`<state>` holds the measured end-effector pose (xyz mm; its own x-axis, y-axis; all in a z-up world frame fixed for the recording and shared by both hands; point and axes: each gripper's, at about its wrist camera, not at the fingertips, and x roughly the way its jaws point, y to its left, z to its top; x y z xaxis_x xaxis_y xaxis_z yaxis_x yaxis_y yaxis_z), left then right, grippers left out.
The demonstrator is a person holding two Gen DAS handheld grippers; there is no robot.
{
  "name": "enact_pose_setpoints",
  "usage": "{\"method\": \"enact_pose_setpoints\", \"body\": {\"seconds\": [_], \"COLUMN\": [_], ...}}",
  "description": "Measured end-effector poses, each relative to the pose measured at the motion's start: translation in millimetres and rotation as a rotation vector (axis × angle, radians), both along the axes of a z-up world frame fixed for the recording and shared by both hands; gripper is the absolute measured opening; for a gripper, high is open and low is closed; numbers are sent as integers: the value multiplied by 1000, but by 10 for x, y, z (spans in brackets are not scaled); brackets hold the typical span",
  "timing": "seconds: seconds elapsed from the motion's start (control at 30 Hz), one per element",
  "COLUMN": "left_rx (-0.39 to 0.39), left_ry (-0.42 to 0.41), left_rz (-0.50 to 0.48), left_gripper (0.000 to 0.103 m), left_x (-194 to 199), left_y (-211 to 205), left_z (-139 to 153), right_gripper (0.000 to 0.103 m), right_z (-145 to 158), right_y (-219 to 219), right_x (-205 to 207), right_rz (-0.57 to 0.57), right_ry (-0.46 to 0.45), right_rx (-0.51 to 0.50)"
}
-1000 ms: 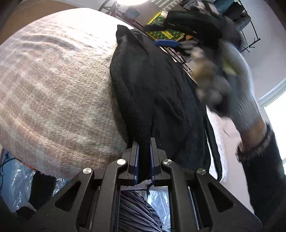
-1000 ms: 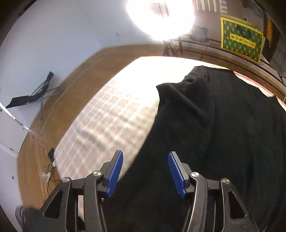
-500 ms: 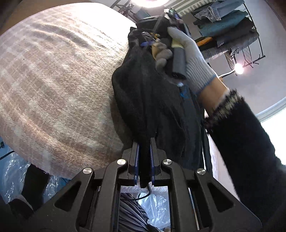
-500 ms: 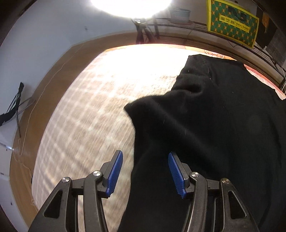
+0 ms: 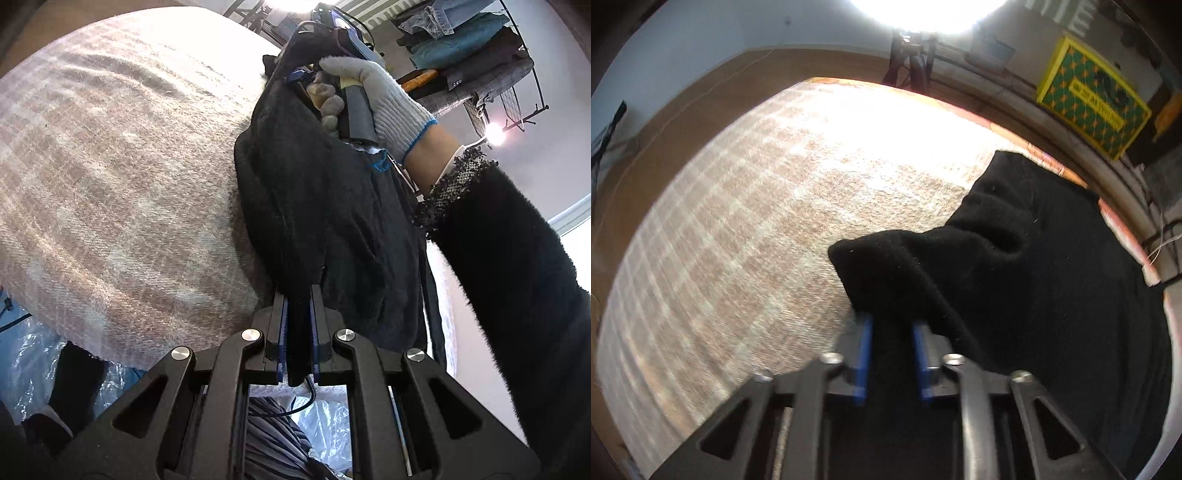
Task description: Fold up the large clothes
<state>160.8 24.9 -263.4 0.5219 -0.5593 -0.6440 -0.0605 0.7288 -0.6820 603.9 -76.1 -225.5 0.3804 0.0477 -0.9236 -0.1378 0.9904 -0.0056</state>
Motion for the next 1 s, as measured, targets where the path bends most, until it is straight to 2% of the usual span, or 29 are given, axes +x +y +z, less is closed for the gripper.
{"method": "enact_pose_setpoints", "body": {"seconds": [0.03,0.2,0.5,0.77,0.87,1.0], "left_rx": [4,26,35,107,136,159], "left_ry": [-1,-18,-44,-82,-85,-79], "left_rz": [0,-6,-32,-131,-173,-211], "left_gripper": [8,8,8,7,7,7], "left_x": [-4,-23,-29,-37,-41,-19], "left_y": [-12,-85,-141,-461,-626,-778], "left_z": [8,83,172,316,318,300], "right_gripper": [7,5,4,4,4,4], "right_z": [5,30,70,133,3,-322], "right_y": [-38,-242,-921,-1651,-2048,-2358], "right_x": [22,-21,-221,-625,-788,-926], "right_rz": [-4,-50,-173,-261,-343,-464], "right_ry": [-3,-22,-116,-232,-266,-202], "right_rx": [18,166,540,728,813,839]}}
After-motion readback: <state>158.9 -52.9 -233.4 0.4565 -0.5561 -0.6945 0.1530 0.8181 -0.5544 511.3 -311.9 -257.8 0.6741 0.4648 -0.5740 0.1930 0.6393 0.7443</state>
